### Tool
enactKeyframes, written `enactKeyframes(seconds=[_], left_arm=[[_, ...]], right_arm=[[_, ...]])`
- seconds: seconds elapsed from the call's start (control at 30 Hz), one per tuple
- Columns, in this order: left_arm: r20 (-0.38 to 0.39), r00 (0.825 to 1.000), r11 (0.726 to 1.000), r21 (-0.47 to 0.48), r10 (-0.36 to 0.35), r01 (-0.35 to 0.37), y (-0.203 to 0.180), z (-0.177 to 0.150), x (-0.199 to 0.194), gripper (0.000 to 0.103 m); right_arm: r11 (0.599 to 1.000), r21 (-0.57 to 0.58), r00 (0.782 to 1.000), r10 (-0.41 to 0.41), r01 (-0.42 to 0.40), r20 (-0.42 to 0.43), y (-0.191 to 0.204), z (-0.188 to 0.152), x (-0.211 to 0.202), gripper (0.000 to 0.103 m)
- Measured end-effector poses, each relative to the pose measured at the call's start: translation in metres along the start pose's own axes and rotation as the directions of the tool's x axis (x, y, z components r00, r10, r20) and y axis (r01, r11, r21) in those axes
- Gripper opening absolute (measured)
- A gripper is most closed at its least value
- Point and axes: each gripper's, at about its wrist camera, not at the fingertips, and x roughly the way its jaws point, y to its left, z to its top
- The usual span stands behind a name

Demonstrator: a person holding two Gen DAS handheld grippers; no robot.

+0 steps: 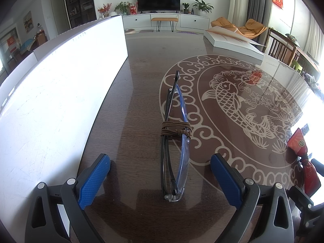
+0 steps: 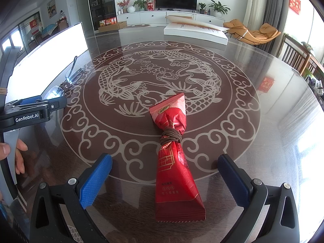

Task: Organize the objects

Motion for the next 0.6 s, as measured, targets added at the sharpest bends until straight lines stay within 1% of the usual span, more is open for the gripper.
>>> enactKeyframes(seconds=[0.03, 0.07, 0.1, 0.13, 0.17, 0.2, 0.23, 0.27, 0.3, 0.33, 0.37, 0.4, 0.47, 0.6], left_arm=[[-0.006, 0.999, 0.999, 0.016, -0.035, 0.035, -0.002, 0.000, 0.000, 0.103], [-0.021, 0.997, 0.996, 0.050, -0.068, 0.069, -0.004, 0.001, 0.001, 0.103], [-0.049, 0.994, 0.991, 0.088, -0.100, 0.104, -0.007, 0.003, 0.001, 0.103], [-0.069, 0.990, 0.986, 0.100, -0.124, 0.130, -0.009, 0.005, 0.001, 0.103], [-0.084, 0.987, 0.984, 0.100, -0.137, 0.145, -0.009, 0.006, 0.001, 0.103], [-0.092, 0.985, 0.983, 0.096, -0.148, 0.156, -0.010, 0.007, 0.000, 0.103], [-0.079, 0.986, 0.983, 0.102, -0.148, 0.156, -0.011, 0.007, -0.002, 0.086], [-0.057, 0.992, 0.984, 0.125, -0.117, 0.123, -0.014, 0.007, -0.005, 0.051], [-0.040, 0.996, 0.984, 0.156, -0.085, 0.091, -0.017, 0.008, -0.007, 0.036], [-0.047, 0.992, 0.980, 0.154, -0.121, 0.127, -0.018, 0.007, -0.008, 0.026], [-0.049, 0.989, 0.978, 0.145, -0.143, 0.149, -0.018, 0.006, -0.012, 0.024], [-0.038, 0.988, 0.978, 0.142, -0.148, 0.152, -0.017, 0.003, -0.017, 0.024], [-0.002, 0.986, 0.978, 0.128, -0.165, 0.164, -0.015, -0.006, -0.034, 0.024], [0.080, 0.970, 0.972, 0.054, -0.231, 0.227, -0.004, -0.016, -0.078, 0.024]], right_arm=[[1.000, -0.007, 1.000, 0.007, -0.007, -0.008, -0.001, 0.001, 0.000, 0.103], [1.000, -0.024, 0.999, 0.018, -0.019, -0.033, -0.002, 0.003, 0.001, 0.103], [0.998, -0.042, 0.997, 0.033, -0.036, -0.073, -0.003, 0.007, 0.002, 0.103], [0.997, -0.052, 0.993, 0.046, -0.052, -0.112, -0.003, 0.011, 0.002, 0.102], [0.997, -0.051, 0.988, 0.054, -0.062, -0.142, -0.005, 0.015, 0.002, 0.095], [0.997, -0.050, 0.987, 0.049, -0.057, -0.155, -0.007, 0.019, 0.001, 0.087], [0.997, -0.062, 0.987, 0.031, -0.041, -0.155, -0.007, 0.022, -0.001, 0.065], [0.996, -0.068, 0.987, 0.041, -0.052, -0.155, -0.008, 0.026, -0.004, 0.039], [0.996, -0.077, 0.986, 0.038, -0.052, -0.163, -0.008, 0.029, -0.006, 0.025], [0.995, -0.081, 0.983, 0.042, -0.057, -0.181, -0.008, 0.032, -0.007, 0.019], [0.995, -0.071, 0.980, 0.056, -0.071, -0.193, -0.009, 0.031, -0.009, 0.019], [0.994, -0.058, 0.978, 0.075, -0.088, -0.192, -0.010, 0.031, -0.015, 0.019], [0.994, -0.049, 0.981, 0.091, -0.101, -0.172, -0.010, 0.027, -0.029, 0.019], [0.988, -0.011, 0.981, 0.154, -0.156, -0.115, -0.002, 0.025, -0.060, 0.019]])
